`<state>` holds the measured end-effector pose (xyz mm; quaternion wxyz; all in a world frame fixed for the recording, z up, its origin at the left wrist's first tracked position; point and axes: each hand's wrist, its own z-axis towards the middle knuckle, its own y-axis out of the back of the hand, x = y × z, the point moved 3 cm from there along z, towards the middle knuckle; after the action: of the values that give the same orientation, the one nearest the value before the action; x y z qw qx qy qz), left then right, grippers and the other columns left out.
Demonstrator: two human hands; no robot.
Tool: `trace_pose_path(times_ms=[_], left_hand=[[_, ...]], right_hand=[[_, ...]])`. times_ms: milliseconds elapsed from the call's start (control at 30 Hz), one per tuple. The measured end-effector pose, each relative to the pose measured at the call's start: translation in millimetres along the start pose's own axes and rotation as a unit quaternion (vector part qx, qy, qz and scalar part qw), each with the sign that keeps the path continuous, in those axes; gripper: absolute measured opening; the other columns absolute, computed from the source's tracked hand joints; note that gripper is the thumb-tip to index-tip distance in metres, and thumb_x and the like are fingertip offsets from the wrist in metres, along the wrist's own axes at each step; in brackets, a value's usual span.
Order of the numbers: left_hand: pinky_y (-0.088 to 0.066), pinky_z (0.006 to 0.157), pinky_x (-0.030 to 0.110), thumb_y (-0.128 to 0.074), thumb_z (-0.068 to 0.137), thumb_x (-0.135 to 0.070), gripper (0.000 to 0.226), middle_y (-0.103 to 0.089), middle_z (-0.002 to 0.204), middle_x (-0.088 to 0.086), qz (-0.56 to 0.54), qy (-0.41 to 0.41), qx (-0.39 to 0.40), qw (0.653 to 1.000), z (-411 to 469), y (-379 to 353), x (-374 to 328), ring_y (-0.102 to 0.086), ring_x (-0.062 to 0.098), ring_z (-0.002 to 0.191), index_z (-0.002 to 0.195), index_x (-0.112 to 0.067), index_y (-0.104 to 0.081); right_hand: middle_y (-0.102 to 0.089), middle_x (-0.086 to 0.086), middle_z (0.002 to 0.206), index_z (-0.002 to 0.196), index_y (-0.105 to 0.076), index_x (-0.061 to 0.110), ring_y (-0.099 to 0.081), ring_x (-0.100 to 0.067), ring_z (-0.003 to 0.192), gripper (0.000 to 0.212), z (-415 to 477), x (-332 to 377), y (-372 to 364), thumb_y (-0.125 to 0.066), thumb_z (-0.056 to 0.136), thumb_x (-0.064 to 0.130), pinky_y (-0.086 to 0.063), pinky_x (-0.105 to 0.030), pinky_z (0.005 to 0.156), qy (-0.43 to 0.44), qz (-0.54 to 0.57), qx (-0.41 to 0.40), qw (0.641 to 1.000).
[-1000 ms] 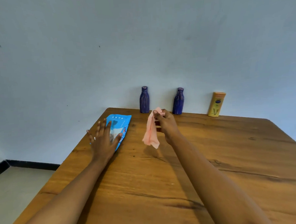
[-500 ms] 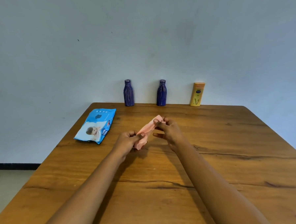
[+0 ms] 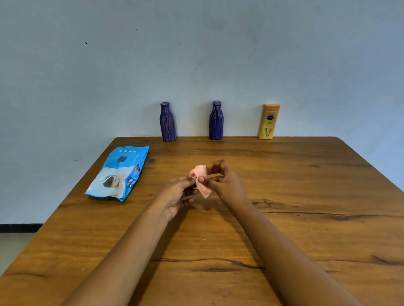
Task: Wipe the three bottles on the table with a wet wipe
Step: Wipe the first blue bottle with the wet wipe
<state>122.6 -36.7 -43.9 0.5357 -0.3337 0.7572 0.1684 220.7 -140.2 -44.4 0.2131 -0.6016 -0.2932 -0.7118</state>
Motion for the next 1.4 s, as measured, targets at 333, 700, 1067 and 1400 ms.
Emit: trace_pose_path(times_ms=[333,700,1067,1400], left_hand=[[-0.047,0.074,0.028,-0.062,0.088,-0.014,0.029,-0.068,0.106,0.001,0.168,-0.212,-0.177,0.946,118,59,-119,-0.059,0.013,0.088,0.117,-0.013,-0.063],[-0.043,0.093,0.041,-0.068,0.075,-0.054,0.038,-0.064,0.092,-0.004,0.338,-0.241,-0.281,0.865,234,59,-175,-0.057,0.021,0.090,0.097,-0.023,-0.066],[-0.045,0.072,0.030,-0.073,0.076,-0.044,0.031,-0.063,0.075,-0.002,0.278,-0.287,-0.170,0.901,165,46,-170,-0.058,0.016,0.080,0.076,-0.014,-0.066],[-0.038,0.071,0.032,-0.072,0.077,-0.037,0.027,-0.065,0.082,-0.001,0.246,-0.173,0.039,0.953,38,-5,-53,-0.056,0.013,0.082,0.083,-0.013,-0.061]], right_hand=[[-0.065,0.003,0.101,0.112,-0.061,0.019,-0.063,-0.011,0.087,0.027,64,-5,5,-0.065,0.085,0.016,-0.050,-0.021,0.061,-0.096,0.116,-0.008,0.989],[-0.063,-0.004,0.113,0.107,-0.063,0.016,-0.059,-0.026,0.107,0.027,124,-38,-13,-0.068,0.081,0.009,-0.053,-0.051,0.085,-0.119,0.239,0.001,0.964],[-0.063,0.001,0.109,0.105,-0.061,0.022,-0.061,-0.019,0.099,0.023,88,-7,12,-0.065,0.084,0.013,-0.056,-0.035,0.077,-0.078,0.178,-0.036,0.980],[-0.064,0.000,0.102,0.098,-0.059,0.026,-0.063,-0.018,0.095,0.019,-2,27,49,-0.062,0.087,0.011,-0.054,-0.033,0.081,0.016,0.087,-0.046,0.995]])
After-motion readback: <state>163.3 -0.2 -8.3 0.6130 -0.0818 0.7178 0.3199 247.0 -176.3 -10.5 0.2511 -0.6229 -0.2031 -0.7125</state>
